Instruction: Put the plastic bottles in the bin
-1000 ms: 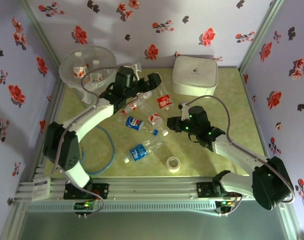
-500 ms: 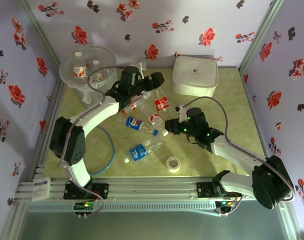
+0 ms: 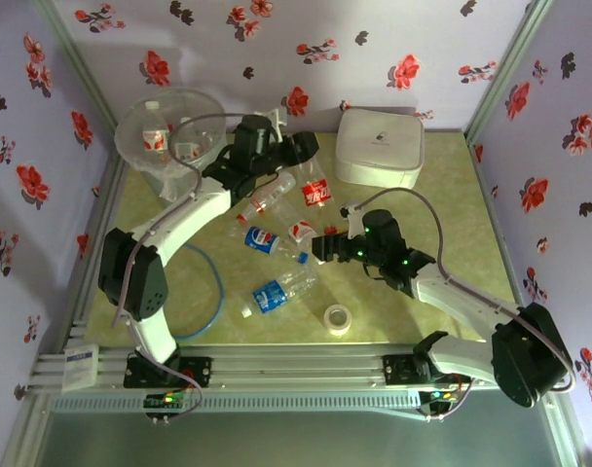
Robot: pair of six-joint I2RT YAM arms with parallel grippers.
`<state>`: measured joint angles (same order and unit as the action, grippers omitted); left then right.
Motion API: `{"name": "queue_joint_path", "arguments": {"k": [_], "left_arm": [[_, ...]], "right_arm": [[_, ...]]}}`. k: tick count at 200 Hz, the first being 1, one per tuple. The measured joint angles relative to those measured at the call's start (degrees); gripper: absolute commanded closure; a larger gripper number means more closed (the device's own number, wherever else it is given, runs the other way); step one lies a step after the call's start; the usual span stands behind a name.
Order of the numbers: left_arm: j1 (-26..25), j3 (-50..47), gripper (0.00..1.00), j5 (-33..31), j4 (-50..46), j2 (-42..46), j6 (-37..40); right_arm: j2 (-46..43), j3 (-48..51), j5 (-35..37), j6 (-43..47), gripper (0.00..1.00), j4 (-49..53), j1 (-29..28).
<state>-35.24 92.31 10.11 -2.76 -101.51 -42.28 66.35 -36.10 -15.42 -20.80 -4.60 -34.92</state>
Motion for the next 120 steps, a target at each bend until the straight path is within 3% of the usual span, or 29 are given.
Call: {"name": "queue_joint_path", "arguments": {"k": [48, 88, 120], "left_arm": [[4.7, 14.99, 0.75, 0.04, -8.11, 0.0, 9.03], [13.86, 26.88, 1.0, -5.79, -17.11, 2.62, 21.62], [22.71, 28.06, 1.0, -13.27, -18.84, 8.26, 30.53]], "right_arm": [[-7.23, -3.89, 5.35, 1.77, 0.01, 6.84, 0.26], [-7.67, -4.52, 8.41, 2.34, 0.01, 10.1, 1.7], [-5.38, -4.09, 9.4, 2.14, 0.01, 10.99, 2.43]]}}
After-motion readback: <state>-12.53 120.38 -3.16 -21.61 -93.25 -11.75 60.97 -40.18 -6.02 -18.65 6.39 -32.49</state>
